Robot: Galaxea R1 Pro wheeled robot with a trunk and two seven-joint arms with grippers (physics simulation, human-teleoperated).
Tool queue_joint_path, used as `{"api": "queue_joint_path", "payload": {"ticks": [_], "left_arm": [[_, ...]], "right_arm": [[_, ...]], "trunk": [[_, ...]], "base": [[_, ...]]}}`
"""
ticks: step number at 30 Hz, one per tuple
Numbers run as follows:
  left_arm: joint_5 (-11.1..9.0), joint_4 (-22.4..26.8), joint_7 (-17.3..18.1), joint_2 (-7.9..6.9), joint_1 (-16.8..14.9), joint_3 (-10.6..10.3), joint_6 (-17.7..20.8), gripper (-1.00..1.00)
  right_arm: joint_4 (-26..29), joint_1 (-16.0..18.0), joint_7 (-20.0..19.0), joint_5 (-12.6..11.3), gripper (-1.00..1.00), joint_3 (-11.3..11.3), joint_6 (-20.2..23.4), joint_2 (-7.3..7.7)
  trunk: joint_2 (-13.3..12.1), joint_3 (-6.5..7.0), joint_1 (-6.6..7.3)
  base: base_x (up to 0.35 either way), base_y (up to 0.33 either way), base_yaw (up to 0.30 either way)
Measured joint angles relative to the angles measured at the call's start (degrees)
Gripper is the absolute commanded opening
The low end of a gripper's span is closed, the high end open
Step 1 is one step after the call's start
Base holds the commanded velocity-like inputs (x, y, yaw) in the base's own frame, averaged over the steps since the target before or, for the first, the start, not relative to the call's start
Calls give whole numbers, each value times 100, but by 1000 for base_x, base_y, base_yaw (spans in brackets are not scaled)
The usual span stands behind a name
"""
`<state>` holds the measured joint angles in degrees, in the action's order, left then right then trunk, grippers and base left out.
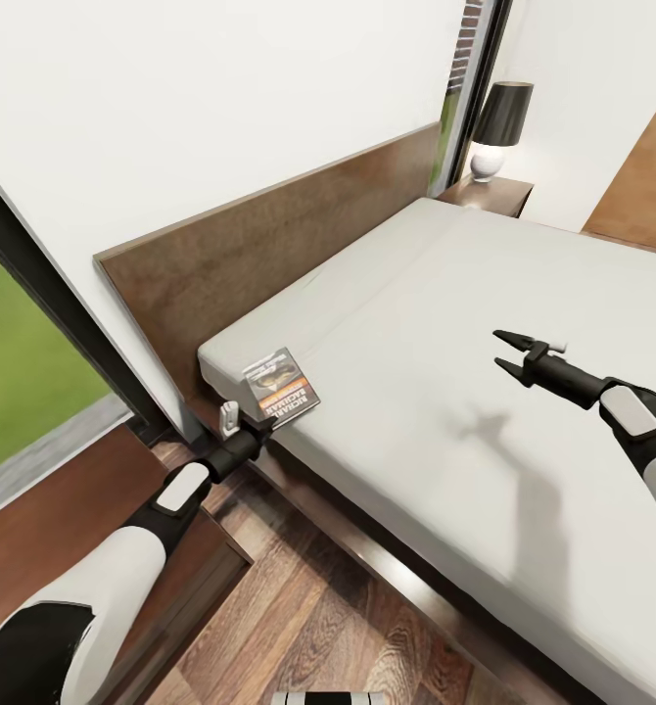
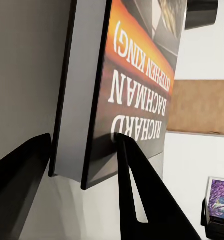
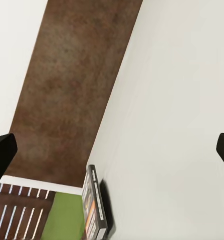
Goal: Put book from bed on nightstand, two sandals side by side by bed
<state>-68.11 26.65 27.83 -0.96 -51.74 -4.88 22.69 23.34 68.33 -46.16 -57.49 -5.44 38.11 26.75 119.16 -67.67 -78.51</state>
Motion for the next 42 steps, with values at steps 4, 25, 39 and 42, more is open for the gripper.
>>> {"api": "queue_joint_path", "payload": {"ticks": [4,25,39,42], "left_arm": [[-6,5,9,-13,0,-6,7,-100],[-4,96,16,-32,0,-3,-2,-100],[-3,105,16,-32,0,9,4,-100],[-4,105,15,-33,0,6,19,-100]], "right_arm": [[0,0,6,-3,100,6,0,-35],[0,0,-3,1,100,9,0,-77],[0,0,-4,1,100,10,0,-80],[0,0,-4,1,100,10,0,-80]], "trunk": [[0,0,0],[0,0,-1],[0,0,0],[0,0,0]], "base": [[0,0,0],[-44,0,0],[-11,0,0],[0,0,0]]}}
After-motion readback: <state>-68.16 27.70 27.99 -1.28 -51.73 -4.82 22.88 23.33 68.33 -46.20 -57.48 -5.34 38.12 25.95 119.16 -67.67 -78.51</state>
